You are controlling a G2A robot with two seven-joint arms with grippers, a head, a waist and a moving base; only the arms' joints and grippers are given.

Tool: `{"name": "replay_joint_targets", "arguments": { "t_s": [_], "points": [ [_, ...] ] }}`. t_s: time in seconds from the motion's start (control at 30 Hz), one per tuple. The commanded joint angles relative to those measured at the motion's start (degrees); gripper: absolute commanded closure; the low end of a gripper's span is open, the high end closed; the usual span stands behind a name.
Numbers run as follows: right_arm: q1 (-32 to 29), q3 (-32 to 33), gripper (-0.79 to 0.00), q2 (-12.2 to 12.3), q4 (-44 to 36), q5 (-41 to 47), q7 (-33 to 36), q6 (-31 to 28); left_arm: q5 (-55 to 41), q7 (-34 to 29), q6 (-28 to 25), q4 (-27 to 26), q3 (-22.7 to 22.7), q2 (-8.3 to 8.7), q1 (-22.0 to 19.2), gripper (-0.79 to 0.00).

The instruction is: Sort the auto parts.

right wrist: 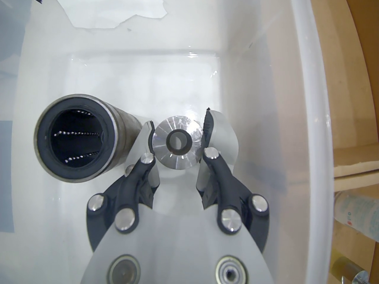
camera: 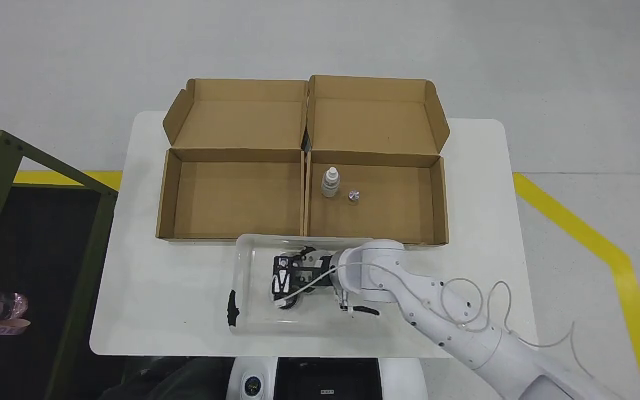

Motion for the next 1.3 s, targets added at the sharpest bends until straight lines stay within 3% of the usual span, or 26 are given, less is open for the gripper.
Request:
{"name": "replay_joint_targets", "arguments": {
  "t_s": [0.0, 0.5, 1.27],
  "points": [
    [-0.1, 0.1, 0.0, 0.0, -0.4, 0.1, 0.1, -0.4, 0.0, 0.0, 0.0, 0.0, 0.0, 0.0, 0.0, -0.785],
    [-2.4, 4.6, 0.0, 1.0, -7.9, -0.2, -2.4, -2.5, 0.0, 0.0, 0.0, 0.0, 0.0, 0.0, 0.0, -0.785],
    [-7.8, 15.7, 0.0, 3.6, -18.6, 1.4, -12.2, -6.9, 0.0, 0.0, 0.0, 0.0, 0.0, 0.0, 0.0, -0.785]
  ]
}}
